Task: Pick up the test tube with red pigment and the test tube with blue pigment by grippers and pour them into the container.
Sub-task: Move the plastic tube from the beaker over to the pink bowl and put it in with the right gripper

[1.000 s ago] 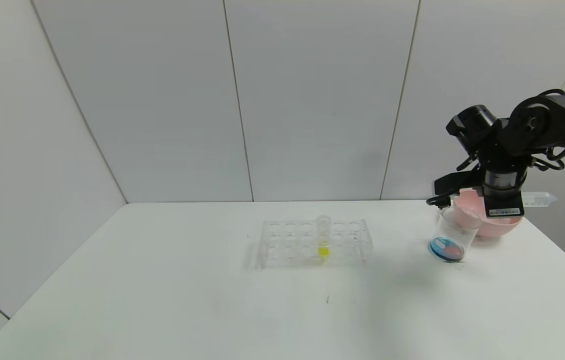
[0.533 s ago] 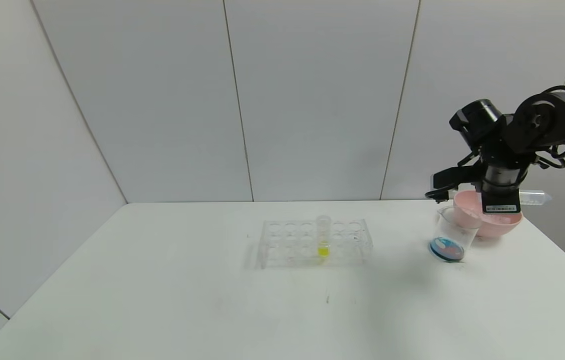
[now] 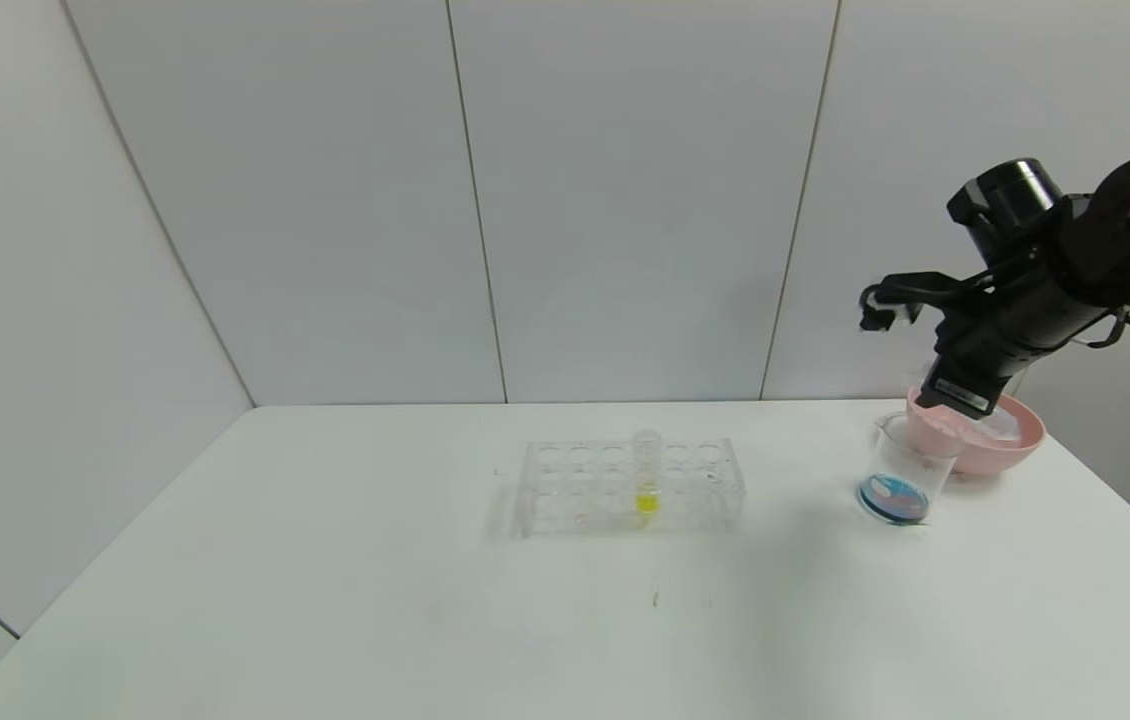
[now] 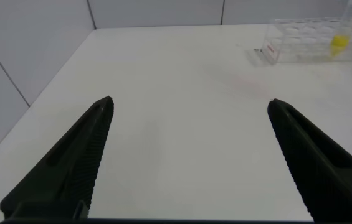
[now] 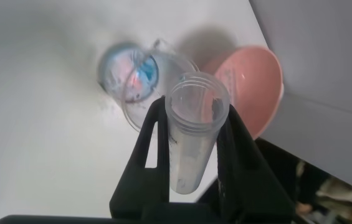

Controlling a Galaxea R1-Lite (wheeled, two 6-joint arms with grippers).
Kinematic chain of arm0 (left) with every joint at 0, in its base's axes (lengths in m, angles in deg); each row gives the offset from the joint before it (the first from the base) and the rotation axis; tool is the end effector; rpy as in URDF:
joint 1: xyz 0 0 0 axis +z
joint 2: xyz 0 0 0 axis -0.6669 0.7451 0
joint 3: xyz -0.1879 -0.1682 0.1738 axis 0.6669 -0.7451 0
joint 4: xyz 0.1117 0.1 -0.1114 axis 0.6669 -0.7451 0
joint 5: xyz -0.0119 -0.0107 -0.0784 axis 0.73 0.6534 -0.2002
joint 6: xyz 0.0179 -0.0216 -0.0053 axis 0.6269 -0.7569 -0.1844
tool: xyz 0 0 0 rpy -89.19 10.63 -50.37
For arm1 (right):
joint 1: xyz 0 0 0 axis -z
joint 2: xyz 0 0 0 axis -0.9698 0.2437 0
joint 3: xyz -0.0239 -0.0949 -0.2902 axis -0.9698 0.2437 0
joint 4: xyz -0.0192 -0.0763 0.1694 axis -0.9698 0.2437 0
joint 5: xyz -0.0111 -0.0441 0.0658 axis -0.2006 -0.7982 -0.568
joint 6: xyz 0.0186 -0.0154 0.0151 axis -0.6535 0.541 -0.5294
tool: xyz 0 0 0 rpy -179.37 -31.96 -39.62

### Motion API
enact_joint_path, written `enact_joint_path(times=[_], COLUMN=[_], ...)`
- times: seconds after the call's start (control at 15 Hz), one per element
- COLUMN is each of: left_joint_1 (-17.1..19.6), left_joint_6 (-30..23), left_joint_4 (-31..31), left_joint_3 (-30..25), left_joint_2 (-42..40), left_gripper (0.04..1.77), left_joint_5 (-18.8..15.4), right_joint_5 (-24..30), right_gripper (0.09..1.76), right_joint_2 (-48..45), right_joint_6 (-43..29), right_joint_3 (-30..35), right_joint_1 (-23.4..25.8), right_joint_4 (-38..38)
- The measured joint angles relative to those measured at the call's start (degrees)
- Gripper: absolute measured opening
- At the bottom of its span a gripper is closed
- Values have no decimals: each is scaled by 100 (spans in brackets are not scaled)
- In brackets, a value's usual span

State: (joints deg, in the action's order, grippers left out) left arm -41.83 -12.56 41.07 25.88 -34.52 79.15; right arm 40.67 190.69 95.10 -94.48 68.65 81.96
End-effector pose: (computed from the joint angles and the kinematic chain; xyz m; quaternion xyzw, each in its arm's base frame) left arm -0.0268 0.0000 0.0755 0.0000 0.0007 0.0000 1.0000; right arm 0.3886 0.0449 0.2400 -0.4119 0.4159 0.1614 0.7946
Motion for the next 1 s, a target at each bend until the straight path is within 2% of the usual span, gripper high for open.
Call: enact_joint_path(times=[0.13, 0.27, 0.4, 0.6, 0.8, 1.0], left_joint_1=[0, 0, 0, 0, 0, 0], left_joint_6=[0, 0, 0, 0, 0, 0], left_joint_4=[0, 0, 0, 0, 2, 0], left_joint_3=[0, 0, 0, 0, 0, 0], left_joint_2=[0, 0, 0, 0, 0, 0], left_gripper=[176, 176, 176, 176, 176, 176], left_joint_5=[0, 0, 0, 0, 0, 0], right_joint_5=[1009, 1540, 1904, 2181, 2241, 2224], right_gripper=[50, 50, 50, 50, 50, 50], right_joint_2=[-218, -468, -725, -1124, -1629, -2105], right_joint_6=[-755, -1332, -2000, -3213, -4059, -4344], right_joint_3=[272, 855, 1766, 3329, 4564, 5705], right_joint_1=[116, 240, 311, 352, 367, 400], right_joint_4=[-490, -1367, -2940, -5408, -6818, -8230])
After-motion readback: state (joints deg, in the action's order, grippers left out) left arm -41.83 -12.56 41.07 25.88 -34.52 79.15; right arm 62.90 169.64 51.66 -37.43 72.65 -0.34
